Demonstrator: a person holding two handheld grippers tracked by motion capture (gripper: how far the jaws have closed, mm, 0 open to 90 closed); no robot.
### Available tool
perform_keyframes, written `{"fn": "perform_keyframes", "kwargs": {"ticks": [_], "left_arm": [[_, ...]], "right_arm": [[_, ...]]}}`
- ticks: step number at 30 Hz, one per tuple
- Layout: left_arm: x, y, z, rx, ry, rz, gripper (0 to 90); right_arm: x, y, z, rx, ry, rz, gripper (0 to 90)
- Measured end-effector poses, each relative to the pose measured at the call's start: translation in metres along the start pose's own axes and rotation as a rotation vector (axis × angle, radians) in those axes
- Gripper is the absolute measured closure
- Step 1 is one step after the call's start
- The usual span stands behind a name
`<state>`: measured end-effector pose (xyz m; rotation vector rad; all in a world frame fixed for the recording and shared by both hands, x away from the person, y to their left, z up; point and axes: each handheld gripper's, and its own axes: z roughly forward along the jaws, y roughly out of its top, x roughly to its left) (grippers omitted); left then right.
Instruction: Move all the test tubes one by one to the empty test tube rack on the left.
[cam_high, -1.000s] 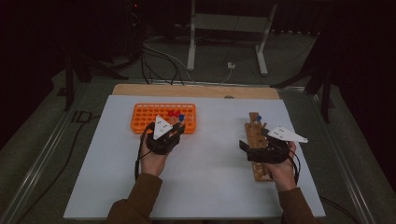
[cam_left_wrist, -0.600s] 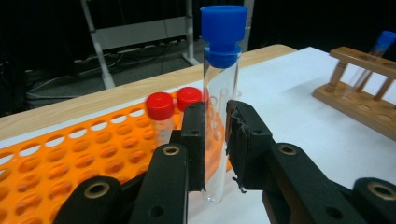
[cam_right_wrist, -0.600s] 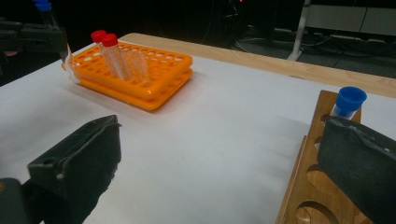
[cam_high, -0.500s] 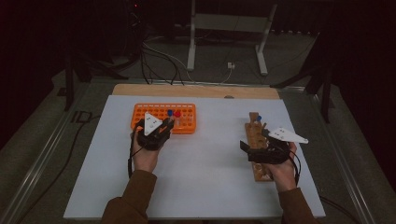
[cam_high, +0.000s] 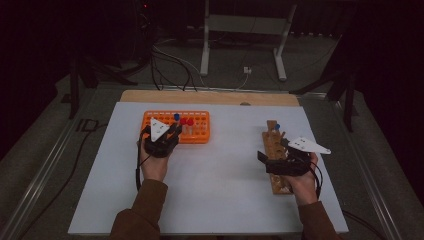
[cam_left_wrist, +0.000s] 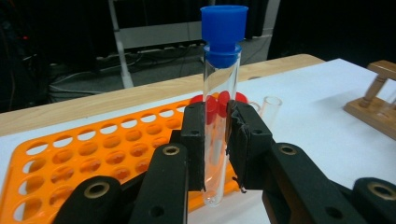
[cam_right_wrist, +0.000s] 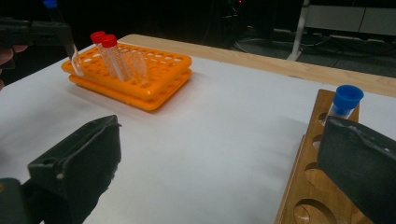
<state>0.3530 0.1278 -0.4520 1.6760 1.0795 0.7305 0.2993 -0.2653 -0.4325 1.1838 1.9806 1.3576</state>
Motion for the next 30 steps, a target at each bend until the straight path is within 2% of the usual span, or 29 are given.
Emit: {"fn": "perform_keyframes", "kwargs": {"ticks": [14, 30], "left_arm": [[0.008, 0.000, 0.013, 0.009, 0.062, -0.035, 77.5], [0.013, -0.007, 0.032, 0.012, 0.106, -0.082, 77.5]], "right_arm": [[0.001, 0.000, 0.000, -0.004, 0.005, 0.000, 0.0], [0.001, -0.001, 0.001, -0.007, 0.008, 0.001, 0.0]]}}
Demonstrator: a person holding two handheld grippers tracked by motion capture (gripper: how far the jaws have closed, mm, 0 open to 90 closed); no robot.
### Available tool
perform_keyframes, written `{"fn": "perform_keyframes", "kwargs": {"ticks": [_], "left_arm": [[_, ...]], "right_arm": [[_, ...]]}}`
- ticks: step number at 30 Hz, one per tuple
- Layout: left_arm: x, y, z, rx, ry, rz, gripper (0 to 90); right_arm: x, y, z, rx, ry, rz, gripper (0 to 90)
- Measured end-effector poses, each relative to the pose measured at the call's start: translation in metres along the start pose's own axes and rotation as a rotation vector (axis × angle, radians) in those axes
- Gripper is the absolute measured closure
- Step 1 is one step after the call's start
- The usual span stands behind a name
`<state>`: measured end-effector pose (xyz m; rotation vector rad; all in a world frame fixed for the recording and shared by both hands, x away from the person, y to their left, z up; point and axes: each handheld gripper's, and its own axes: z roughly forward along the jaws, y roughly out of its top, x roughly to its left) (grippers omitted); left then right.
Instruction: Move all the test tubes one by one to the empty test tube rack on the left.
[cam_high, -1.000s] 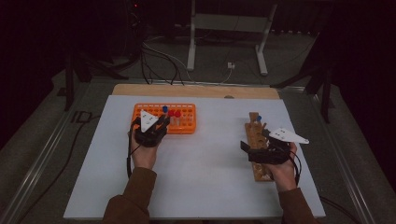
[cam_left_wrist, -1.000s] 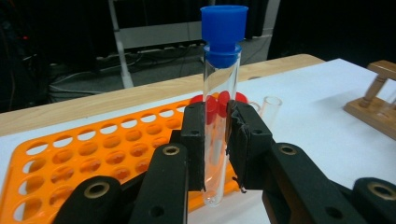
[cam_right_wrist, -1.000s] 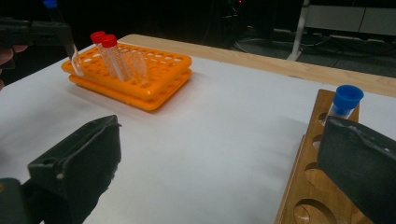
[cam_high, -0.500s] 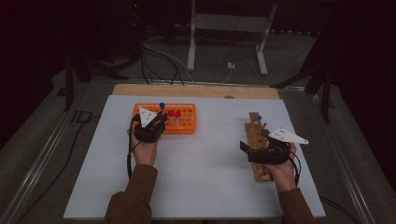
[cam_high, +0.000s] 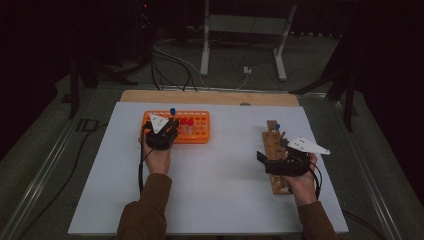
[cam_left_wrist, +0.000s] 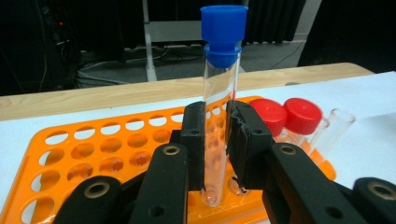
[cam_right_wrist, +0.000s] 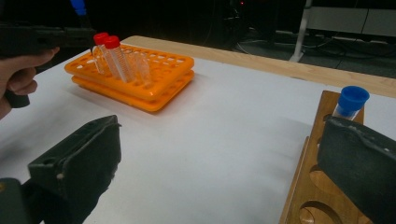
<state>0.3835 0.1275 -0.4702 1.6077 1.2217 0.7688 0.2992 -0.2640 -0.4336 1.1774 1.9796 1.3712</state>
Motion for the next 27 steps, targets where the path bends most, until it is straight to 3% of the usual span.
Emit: {"fn": "perform_keyframes", "kwargs": {"ticks": [5, 17, 20, 27], "left_arm": [[0.000, -0.003, 0.005, 0.012, 0.005, -0.008, 77.5], [-0.003, -0.016, 0.016, 0.121, -0.005, 0.055, 78.0], [-0.002, -0.018, 0.017, 0.133, -0.007, 0.044, 78.3], [-0.003, -0.023, 0.021, 0.190, -0.002, 0.082, 78.4]], "right_arm": [[0.000, 0.000, 0.000, 0.000, 0.002, 0.001, 0.0], [0.001, 0.000, 0.000, 0.003, 0.006, -0.004, 0.0], [0.001, -0.001, 0.001, 0.004, 0.005, -0.004, 0.0], [0.002, -0.001, 0.002, 0.008, 0.006, -0.007, 0.0]]}}
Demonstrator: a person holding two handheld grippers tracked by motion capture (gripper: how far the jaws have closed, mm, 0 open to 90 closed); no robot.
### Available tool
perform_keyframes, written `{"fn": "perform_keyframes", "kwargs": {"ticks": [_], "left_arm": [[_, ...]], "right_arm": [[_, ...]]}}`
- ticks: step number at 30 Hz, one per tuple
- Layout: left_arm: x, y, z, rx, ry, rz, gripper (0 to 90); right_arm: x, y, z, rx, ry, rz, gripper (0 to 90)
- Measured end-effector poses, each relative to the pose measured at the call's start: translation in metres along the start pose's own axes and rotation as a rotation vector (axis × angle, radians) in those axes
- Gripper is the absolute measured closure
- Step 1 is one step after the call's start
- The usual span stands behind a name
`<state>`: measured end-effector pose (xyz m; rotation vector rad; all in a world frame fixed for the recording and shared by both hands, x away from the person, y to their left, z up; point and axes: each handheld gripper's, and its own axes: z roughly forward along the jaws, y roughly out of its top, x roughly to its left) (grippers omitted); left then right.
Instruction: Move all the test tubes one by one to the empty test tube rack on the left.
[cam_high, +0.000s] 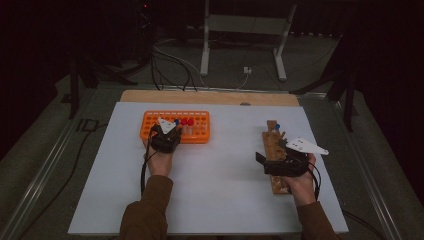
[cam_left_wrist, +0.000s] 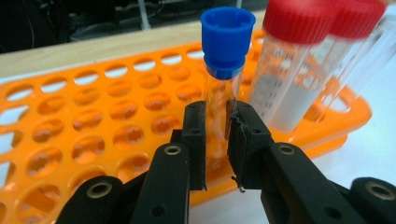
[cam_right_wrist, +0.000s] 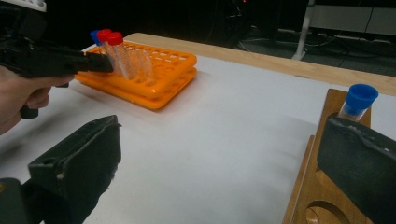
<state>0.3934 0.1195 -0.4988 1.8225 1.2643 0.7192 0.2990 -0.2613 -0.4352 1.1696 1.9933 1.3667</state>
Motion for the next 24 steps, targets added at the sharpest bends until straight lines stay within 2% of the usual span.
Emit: {"fn": "perform_keyframes", "kwargs": {"ticks": [10, 15, 19, 21, 22, 23, 24], "left_arm": [[0.001, 0.000, 0.000, -0.004, -0.009, -0.038, 76.7], [0.003, -0.001, -0.004, -0.024, 0.009, -0.067, 66.8], [0.006, -0.002, -0.011, -0.051, 0.008, -0.092, 58.3], [0.007, -0.002, -0.015, -0.065, -0.007, -0.105, 52.6], [0.008, -0.002, -0.017, -0.068, -0.029, -0.116, 49.6], [0.010, -0.001, -0.019, -0.070, -0.069, -0.132, 46.0], [0.010, -0.001, -0.021, -0.070, -0.080, -0.135, 40.9]], "right_arm": [[0.000, -0.001, 0.001, 0.003, 0.003, 0.002, 0.0], [0.000, -0.001, 0.001, 0.003, 0.003, 0.002, 0.0], [0.000, -0.001, 0.001, 0.002, 0.004, 0.004, 0.0], [0.000, -0.001, 0.001, 0.002, 0.004, 0.005, 0.0], [0.000, -0.001, 0.000, 0.002, 0.004, 0.005, 0.0], [0.000, -0.001, 0.000, 0.001, 0.004, 0.005, 0.0], [0.000, -0.001, 0.000, 0.001, 0.004, 0.006, 0.0]]}}
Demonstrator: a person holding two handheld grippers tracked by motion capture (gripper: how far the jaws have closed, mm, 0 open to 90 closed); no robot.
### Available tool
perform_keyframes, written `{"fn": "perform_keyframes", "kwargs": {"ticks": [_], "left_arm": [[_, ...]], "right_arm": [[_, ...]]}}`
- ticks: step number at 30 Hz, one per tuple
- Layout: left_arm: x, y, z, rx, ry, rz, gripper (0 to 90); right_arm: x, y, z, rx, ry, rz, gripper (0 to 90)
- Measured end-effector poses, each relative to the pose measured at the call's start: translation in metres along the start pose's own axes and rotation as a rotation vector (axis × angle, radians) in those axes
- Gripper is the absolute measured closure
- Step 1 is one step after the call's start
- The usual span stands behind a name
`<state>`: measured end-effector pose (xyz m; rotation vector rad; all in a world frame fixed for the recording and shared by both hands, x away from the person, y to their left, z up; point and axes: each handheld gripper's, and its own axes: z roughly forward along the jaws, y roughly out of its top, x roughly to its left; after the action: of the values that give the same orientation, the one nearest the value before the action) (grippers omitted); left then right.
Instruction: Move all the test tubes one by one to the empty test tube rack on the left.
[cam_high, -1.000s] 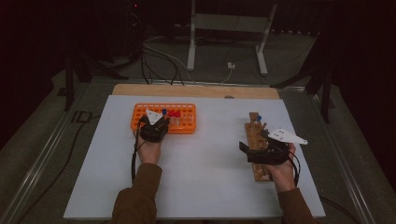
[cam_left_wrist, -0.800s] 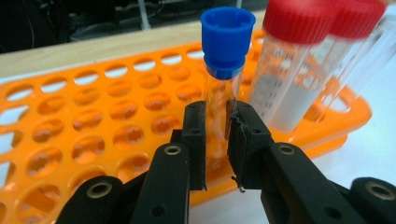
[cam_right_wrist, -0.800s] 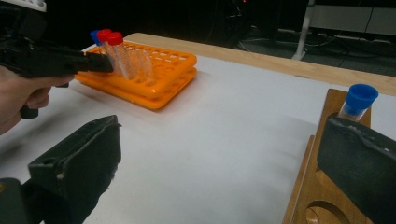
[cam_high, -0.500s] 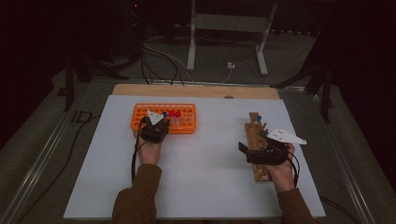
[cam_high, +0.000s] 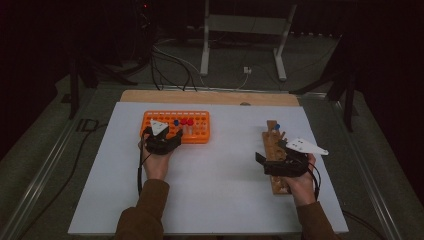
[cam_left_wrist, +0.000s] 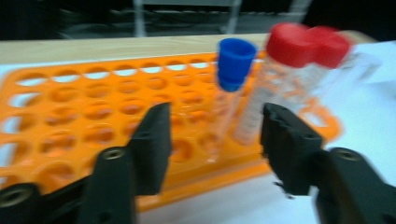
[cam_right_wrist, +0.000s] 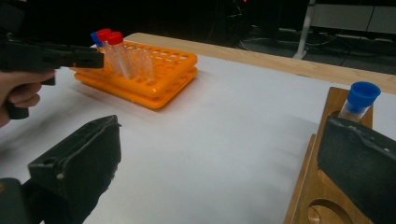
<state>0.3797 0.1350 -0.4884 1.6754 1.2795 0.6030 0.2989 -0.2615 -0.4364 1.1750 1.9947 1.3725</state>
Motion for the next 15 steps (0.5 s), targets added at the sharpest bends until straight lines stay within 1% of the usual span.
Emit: {"fn": "perform_keyframes", "kwargs": {"ticks": [2, 4, 7, 9, 12, 14, 15], "left_arm": [[-0.001, 0.001, -0.005, -0.010, -0.013, 0.002, 35.5], [0.000, 0.003, -0.011, -0.016, -0.041, -0.009, 29.5], [0.000, 0.005, -0.022, -0.030, -0.058, -0.006, 25.0], [0.000, 0.005, -0.029, -0.034, -0.057, 0.010, 19.3], [0.001, 0.003, -0.043, -0.064, -0.088, 0.018, 15.0], [0.002, 0.000, -0.052, -0.065, -0.090, 0.035, 8.4], [0.003, -0.002, -0.057, -0.068, -0.093, 0.041, 6.4]], "right_arm": [[0.000, 0.000, 0.000, -0.001, -0.001, 0.001, 0.0], [0.000, 0.000, 0.000, -0.002, -0.001, -0.001, 0.0], [0.001, 0.000, 0.000, -0.003, -0.002, 0.000, 0.0], [0.001, 0.001, 0.000, -0.004, -0.001, -0.003, 0.0], [0.002, 0.001, 0.000, -0.005, -0.003, -0.006, 0.0], [0.002, 0.002, -0.001, -0.004, -0.005, -0.008, 0.0], [0.001, 0.002, -0.001, -0.004, -0.007, -0.009, 0.0]]}}
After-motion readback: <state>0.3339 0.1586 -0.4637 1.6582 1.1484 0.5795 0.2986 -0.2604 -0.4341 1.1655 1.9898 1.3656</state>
